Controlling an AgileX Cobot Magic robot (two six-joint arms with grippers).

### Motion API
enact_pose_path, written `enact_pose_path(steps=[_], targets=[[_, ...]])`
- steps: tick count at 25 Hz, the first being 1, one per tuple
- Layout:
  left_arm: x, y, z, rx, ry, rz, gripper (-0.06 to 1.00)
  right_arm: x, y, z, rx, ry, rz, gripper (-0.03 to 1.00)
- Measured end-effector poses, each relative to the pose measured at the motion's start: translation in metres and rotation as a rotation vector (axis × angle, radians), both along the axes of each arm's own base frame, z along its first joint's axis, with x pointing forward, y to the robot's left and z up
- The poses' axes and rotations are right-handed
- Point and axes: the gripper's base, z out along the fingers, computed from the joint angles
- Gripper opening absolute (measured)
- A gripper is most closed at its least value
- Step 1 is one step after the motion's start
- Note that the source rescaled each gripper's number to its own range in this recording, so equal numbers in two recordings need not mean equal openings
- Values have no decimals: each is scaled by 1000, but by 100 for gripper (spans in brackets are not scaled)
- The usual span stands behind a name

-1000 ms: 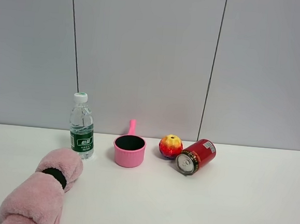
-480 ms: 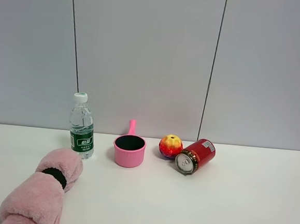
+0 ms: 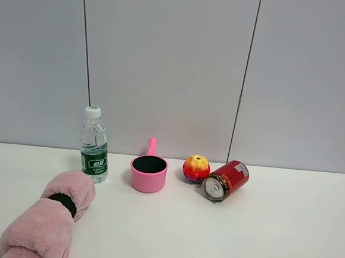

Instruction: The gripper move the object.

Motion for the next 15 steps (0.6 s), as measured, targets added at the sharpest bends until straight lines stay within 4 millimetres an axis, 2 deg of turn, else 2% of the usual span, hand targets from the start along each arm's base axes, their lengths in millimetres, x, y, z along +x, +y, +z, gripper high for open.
enact_pose_path(steps=[7, 9, 10, 12, 15], targets=[[0, 0, 0, 7, 0, -3, 0, 0, 0, 0, 0, 0, 0, 100], [0, 0, 0, 8, 0, -5, 3, 0, 0, 0, 0, 0, 0, 100], [0, 0, 0, 10, -1, -8, 11, 0, 0, 0, 0, 0, 0, 100], [0, -1, 0, 13, -1, -16, 33, 0, 0, 0, 0, 0, 0, 100], [0, -1, 0, 11, -2, -19, 47, 0, 0, 0, 0, 0, 0, 100]])
